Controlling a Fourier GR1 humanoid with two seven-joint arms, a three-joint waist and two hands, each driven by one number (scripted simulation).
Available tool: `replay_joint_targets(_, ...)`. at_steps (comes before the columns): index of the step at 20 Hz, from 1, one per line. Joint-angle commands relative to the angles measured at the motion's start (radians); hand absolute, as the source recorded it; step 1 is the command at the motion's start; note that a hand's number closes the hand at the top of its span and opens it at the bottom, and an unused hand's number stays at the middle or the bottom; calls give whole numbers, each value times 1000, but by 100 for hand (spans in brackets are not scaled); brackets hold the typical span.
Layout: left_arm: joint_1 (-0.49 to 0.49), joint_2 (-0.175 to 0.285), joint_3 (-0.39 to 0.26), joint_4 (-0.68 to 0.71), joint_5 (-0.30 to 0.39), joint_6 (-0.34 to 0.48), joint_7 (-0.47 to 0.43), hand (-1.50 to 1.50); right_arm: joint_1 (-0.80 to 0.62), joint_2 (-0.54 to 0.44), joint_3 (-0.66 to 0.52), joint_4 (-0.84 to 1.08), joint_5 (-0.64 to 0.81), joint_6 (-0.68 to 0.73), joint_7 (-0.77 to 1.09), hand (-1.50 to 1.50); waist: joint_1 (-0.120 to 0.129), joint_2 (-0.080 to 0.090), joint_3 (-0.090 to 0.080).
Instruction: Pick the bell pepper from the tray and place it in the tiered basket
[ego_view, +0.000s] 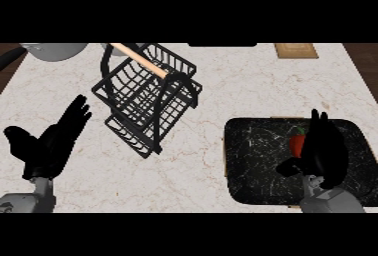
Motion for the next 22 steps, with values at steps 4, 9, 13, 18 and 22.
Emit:
replay_joint_targets(4, 3, -46, 11, -83, -55, 14, 73, 0, 22, 33, -26, 50, 99, -47, -22, -150, 0, -1, 0)
replay_joint_targets(9, -12, -18, 73, 18, -26, -64, 6, 0, 28, 7, -120, 125, -33, 34, -101, 150, -1, 1, 0)
replay_joint_targets(13, -5, -26, 79, 6, -42, -72, 10, 0, -35, 31, -104, 174, -35, 87, -108, 150, 3, 1, 0)
replay_joint_targets(18, 45, -69, 36, -39, -91, -39, -7, 0, -67, 41, -39, 245, 50, 64, -126, 150, 10, 2, 0)
replay_joint_targets(22, 15, -69, 61, -10, -78, -53, 5, 0, -97, 31, -32, 263, 116, 49, -112, 150, 7, 2, 0)
